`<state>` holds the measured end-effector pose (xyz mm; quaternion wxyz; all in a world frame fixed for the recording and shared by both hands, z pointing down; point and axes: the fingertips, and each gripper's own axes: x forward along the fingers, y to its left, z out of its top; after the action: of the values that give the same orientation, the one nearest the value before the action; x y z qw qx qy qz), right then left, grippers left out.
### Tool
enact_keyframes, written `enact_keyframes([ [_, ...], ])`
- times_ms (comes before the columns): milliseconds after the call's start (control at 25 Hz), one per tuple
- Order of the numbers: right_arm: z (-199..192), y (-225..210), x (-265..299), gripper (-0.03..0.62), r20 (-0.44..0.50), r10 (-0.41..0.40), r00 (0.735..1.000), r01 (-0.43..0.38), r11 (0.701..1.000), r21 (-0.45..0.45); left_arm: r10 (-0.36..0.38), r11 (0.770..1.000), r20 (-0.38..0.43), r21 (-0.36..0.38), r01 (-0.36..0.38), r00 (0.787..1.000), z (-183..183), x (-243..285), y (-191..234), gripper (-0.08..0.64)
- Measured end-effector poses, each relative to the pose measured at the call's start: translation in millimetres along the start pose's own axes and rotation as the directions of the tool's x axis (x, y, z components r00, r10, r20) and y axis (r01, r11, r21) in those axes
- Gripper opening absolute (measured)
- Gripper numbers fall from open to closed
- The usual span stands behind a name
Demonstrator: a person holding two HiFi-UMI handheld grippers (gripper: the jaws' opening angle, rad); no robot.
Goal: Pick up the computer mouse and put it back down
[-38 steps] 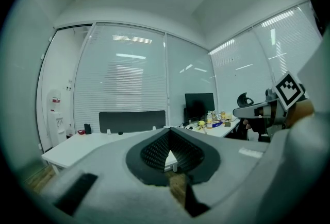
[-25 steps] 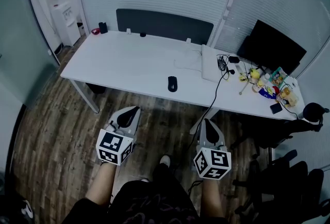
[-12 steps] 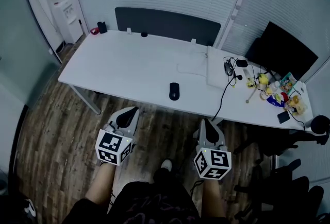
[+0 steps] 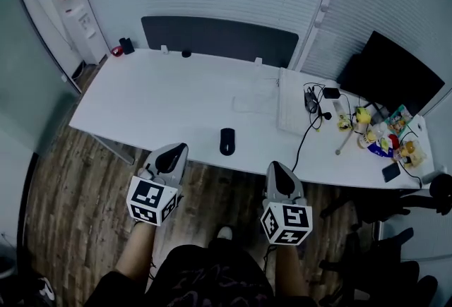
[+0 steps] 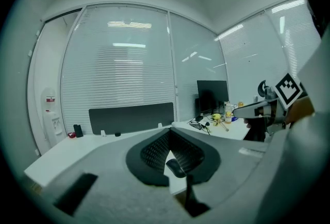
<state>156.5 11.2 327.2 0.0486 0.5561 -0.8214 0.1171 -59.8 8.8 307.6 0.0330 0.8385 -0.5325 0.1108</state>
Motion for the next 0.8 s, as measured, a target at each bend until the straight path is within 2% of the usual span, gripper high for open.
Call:
enact_keyframes([
  [240, 1.2, -15.5, 19.0, 0.008, -0.011, 0.02, 1.0, -0.019, 1.0, 0.019, 0.02, 1.0, -0.017, -0.012, -0.021, 1.0, -2.8, 17.4, -0.1, 0.002],
  [800, 22.2, -5.1, 46.4, 0.006, 0.015, 0.052, 0.999, -0.052, 0.999, 0.004, 0.03, 0.999, 0.018, -0.018, -0.03, 0.999, 12.7, 32.2, 13.6, 0.002],
])
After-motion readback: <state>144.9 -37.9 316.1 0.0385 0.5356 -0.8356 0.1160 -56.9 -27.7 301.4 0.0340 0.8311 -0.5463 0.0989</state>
